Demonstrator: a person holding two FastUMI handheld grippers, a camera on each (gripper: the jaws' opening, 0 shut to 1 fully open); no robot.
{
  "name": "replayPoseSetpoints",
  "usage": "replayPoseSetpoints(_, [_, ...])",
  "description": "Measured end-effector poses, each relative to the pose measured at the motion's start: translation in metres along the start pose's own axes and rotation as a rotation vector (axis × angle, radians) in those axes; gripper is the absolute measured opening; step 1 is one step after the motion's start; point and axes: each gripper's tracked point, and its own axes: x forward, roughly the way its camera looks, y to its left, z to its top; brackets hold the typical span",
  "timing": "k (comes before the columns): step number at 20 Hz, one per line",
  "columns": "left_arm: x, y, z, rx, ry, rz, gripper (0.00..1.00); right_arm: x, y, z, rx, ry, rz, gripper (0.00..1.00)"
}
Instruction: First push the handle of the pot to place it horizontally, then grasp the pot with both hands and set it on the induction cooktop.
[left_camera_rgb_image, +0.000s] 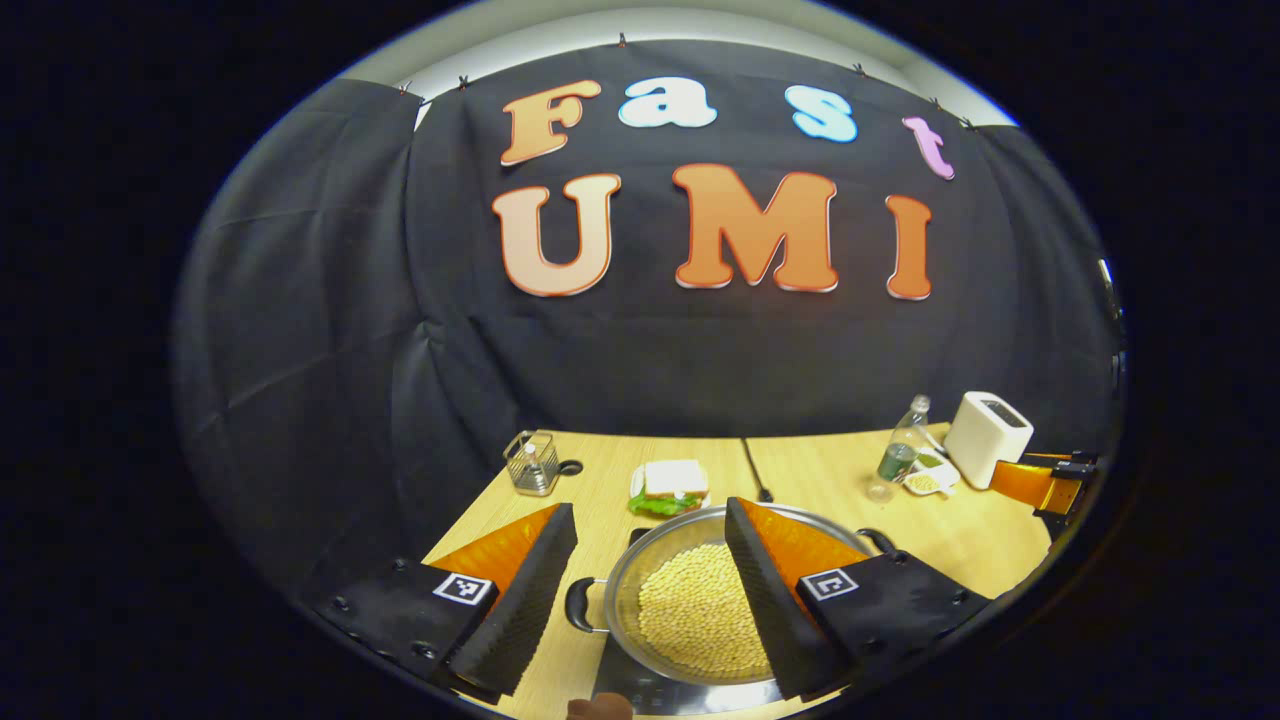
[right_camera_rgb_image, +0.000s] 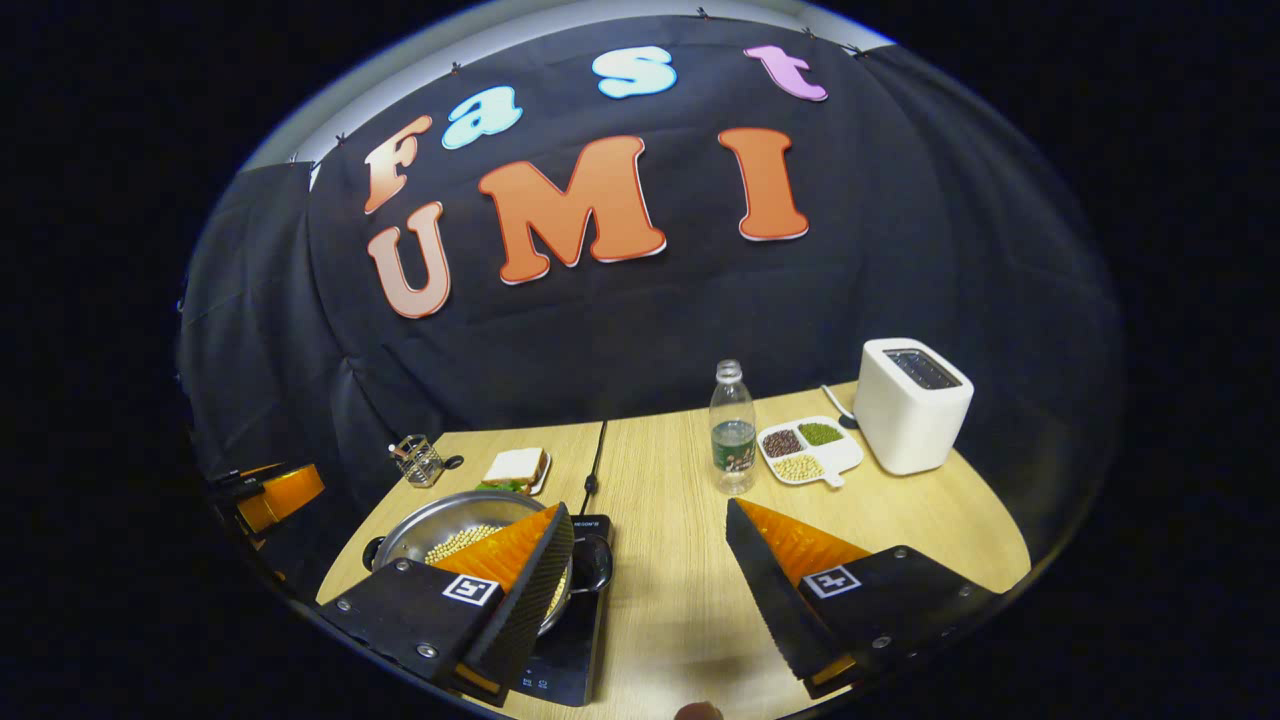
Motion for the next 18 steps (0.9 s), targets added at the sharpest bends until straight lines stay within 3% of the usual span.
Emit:
replayPoseSetpoints(6, [-0.049,-0.026,0.082,-0.040,-0.180,-0.046,0.96,-0.061,-0.027,0.065,-0.045,-0.165,-0.036,0.95])
replayPoseSetpoints(7, [-0.056,-0.026,0.091,-0.042,-0.201,-0.043,1.00,-0.069,-0.030,0.073,-0.048,-0.186,-0.038,0.95])
replayPoseSetpoints(8, [-0.063,-0.027,0.101,-0.048,-0.222,-0.044,0.96,-0.078,-0.034,0.078,-0.052,-0.206,-0.045,0.95])
replayPoseSetpoints(9, [-0.069,-0.028,0.110,-0.058,-0.245,-0.046,1.00,-0.087,-0.038,0.086,-0.059,-0.227,-0.050,0.95])
replayPoseSetpoints(18, [-0.120,0.003,0.158,-0.158,-0.375,-0.012,0.96,-0.162,-0.042,0.145,-0.139,-0.428,-0.055,0.95])
